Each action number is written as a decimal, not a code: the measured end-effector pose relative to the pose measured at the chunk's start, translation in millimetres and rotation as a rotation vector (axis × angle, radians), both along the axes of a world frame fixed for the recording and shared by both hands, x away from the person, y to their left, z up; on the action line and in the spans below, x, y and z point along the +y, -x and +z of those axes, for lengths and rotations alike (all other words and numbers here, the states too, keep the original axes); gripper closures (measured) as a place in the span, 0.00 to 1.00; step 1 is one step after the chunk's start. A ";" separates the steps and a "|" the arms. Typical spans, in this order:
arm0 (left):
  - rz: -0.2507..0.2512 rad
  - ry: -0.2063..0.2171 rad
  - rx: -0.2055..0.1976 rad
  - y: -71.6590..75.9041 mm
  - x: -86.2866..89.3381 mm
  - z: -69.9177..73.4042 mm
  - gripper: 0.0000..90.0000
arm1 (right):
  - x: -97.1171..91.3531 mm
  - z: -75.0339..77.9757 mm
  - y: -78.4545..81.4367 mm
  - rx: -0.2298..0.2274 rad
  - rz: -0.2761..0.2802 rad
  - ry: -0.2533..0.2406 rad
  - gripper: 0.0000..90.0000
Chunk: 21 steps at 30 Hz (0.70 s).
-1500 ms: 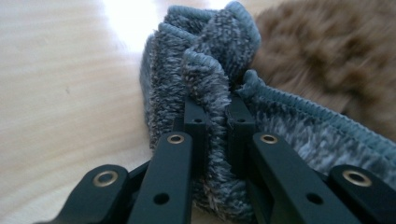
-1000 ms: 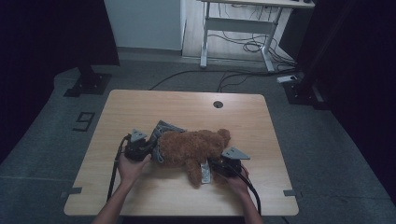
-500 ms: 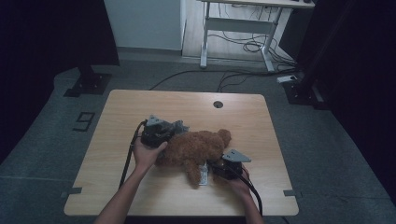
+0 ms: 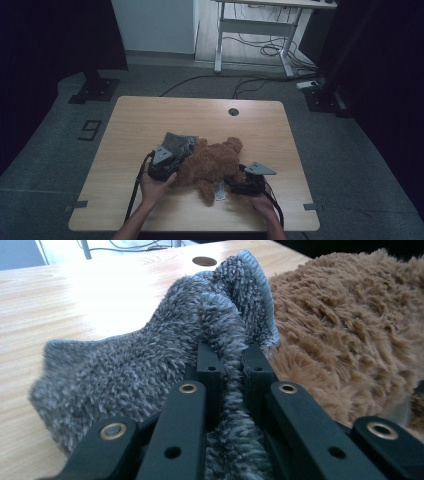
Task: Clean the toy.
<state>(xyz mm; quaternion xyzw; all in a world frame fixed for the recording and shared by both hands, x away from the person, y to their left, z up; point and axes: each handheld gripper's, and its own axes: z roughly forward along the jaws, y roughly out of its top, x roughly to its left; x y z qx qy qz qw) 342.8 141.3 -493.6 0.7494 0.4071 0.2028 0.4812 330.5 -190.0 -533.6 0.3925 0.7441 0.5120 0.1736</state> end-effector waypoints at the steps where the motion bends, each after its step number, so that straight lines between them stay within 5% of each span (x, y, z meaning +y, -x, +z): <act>1: -0.001 0.001 -0.003 1.7 0.1 -0.6 0.92 | -4.4 5.0 1.2 -0.011 -0.004 -0.030 0.18; 9: -0.005 0.026 -0.026 13.7 1.2 -5.8 0.92 | -24.5 51.2 -11.4 -0.052 -0.029 -0.135 0.16; 16: -0.013 0.035 -0.035 21.0 2.0 -8.1 0.92 | 2.7 50.8 -45.3 0.068 0.025 -0.063 0.15; 21: -0.020 0.050 -0.035 24.6 2.9 -9.7 0.92 | 14.7 38.6 -47.3 0.161 0.083 -0.062 0.15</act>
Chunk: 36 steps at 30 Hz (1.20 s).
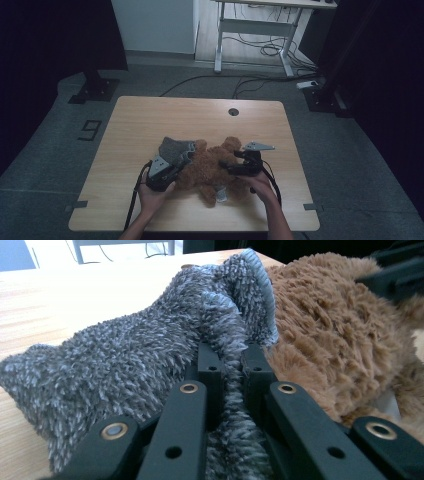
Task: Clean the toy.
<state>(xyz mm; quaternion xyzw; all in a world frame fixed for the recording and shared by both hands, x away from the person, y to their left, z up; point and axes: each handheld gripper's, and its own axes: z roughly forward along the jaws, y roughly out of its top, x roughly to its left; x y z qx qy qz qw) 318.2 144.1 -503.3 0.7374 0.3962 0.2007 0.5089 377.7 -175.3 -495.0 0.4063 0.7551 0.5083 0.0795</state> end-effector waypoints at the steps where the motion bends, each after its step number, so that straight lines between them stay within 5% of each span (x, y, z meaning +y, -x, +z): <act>1: -0.004 0.001 0.002 0.5 -0.1 0.1 0.92 | -0.2 -2.5 0.8 0.015 0.011 0.000 0.15; 5: -0.017 0.009 0.013 2.2 -0.9 2.7 0.92 | -5.9 -16.7 3.2 0.078 0.048 -0.060 0.27; 10: -0.023 0.015 0.039 0.8 -1.8 14.0 0.91 | -5.0 -19.0 14.6 0.024 0.049 -0.044 0.49; 14: -0.053 0.025 0.053 -4.7 -10.8 34.0 0.91 | -3.2 -19.9 25.2 -0.026 0.023 -0.024 0.56; 17: -0.083 0.020 0.026 -9.8 -30.4 50.8 0.91 | -1.8 -21.9 34.3 -0.084 0.013 -0.012 0.58; 22: -0.157 -0.038 0.026 -25.6 -90.3 66.5 0.91 | 2.0 -23.5 45.0 -0.153 -0.012 0.023 0.59; 26: -0.196 -0.101 0.077 -37.3 -136.1 61.9 0.90 | 5.3 -24.6 51.7 -0.200 -0.033 0.054 0.60; 29: -0.199 -0.153 0.108 -42.4 -152.4 48.0 0.90 | 7.3 -25.3 55.3 -0.230 -0.041 0.076 0.60; 36: -0.176 -0.118 0.110 -40.8 -131.2 38.5 0.91 | 11.9 -27.1 57.4 -0.262 -0.048 0.115 0.61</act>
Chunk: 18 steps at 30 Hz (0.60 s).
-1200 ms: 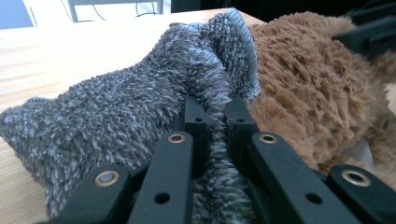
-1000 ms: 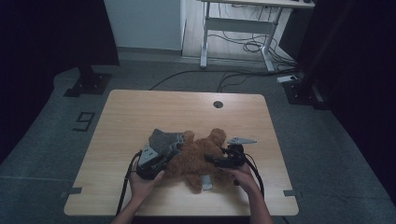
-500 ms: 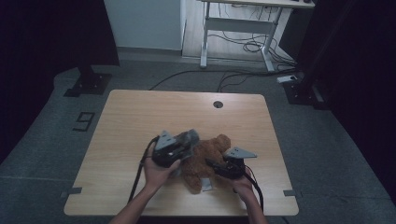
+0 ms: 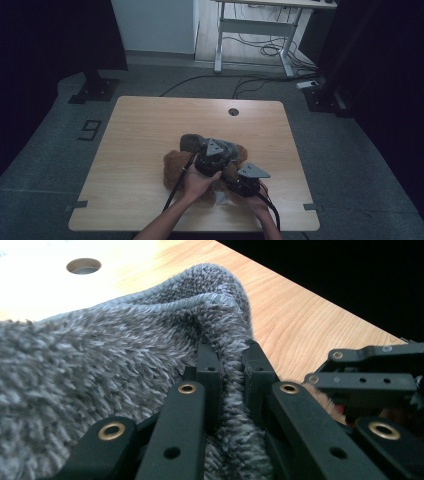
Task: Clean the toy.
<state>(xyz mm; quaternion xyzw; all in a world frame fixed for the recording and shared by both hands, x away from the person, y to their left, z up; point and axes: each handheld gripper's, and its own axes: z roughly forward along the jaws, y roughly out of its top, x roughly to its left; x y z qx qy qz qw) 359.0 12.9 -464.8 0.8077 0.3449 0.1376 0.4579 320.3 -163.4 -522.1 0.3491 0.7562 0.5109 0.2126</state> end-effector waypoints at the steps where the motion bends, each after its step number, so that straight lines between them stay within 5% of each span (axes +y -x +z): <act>1: 0.010 -0.001 -0.013 1.8 4.4 1.2 0.91 | 0.3 -0.1 0.2 -0.004 -0.002 0.001 0.61; 7: 0.071 -0.026 -0.050 10.2 44.2 0.5 0.91 | -3.1 -2.0 0.0 0.003 -0.006 -0.024 0.61; 18: 0.180 0.051 -0.062 28.1 133.3 -5.3 0.92 | -4.9 -3.7 -1.6 0.011 -0.009 -0.051 0.60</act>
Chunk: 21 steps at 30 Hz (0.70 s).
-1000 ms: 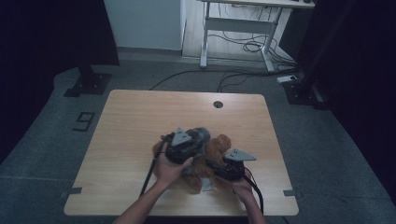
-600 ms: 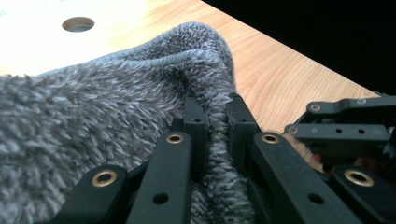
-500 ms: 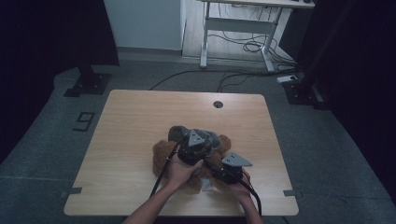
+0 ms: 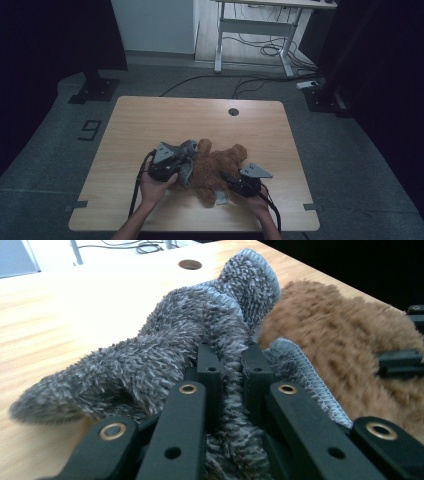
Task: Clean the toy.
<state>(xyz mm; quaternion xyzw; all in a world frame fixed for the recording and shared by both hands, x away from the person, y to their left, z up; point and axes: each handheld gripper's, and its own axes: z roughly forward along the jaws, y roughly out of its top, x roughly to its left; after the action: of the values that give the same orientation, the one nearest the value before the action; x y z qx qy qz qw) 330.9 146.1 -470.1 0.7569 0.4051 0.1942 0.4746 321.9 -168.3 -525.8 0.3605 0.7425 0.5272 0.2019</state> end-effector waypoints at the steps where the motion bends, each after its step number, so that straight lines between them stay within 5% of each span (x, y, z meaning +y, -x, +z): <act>1: 0.006 0.004 -0.001 2.1 5.4 -1.4 0.92 | -0.1 -0.1 -0.3 0.001 0.000 -0.002 0.60; 12: 0.062 -0.009 0.048 3.0 39.8 -9.8 0.92 | -0.2 -0.8 -1.2 0.003 -0.008 -0.010 0.60; 21: -0.012 0.013 0.009 -5.6 6.9 19.5 0.91 | 0.5 4.6 -0.2 -0.003 -0.009 -0.039 0.66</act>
<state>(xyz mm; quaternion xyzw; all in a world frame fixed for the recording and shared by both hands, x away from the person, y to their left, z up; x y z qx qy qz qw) 336.5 153.1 -450.7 0.7570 0.4038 0.1853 0.4791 322.1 -167.8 -521.2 0.3671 0.7300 0.5413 0.1983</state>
